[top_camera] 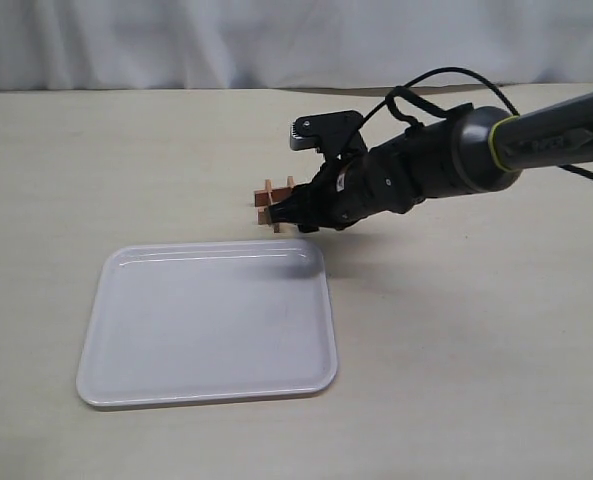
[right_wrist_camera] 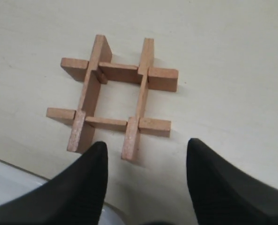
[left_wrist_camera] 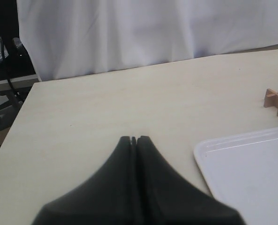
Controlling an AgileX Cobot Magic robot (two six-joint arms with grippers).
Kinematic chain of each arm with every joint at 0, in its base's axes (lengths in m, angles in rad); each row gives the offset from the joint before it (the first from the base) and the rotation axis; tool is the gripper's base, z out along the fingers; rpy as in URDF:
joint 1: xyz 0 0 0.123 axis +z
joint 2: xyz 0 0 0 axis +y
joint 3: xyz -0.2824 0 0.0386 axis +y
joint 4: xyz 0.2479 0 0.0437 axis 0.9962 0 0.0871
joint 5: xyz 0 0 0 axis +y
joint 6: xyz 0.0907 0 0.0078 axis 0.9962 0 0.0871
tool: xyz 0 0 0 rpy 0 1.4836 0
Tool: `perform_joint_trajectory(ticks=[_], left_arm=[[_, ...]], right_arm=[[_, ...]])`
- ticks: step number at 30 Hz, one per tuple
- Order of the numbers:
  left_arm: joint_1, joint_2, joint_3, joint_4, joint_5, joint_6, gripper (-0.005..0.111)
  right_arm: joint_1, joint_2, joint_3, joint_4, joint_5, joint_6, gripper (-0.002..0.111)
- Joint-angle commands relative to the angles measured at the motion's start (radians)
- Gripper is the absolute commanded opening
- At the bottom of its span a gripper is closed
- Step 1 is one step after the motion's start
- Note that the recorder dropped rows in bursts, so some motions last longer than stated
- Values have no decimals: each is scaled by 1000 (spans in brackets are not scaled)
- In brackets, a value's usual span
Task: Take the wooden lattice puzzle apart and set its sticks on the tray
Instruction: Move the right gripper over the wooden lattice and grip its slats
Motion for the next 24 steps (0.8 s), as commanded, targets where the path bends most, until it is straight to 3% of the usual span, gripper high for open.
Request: perform_joint_trajectory(ticks=[1, 24], left_arm=[[10, -2, 3, -2, -9, 5, 0], [10, -2, 3, -2, -9, 5, 0]], right_arm=[[-5, 12, -2, -13, -39, -5, 49], [-5, 49, -2, -13, -111, -5, 47]])
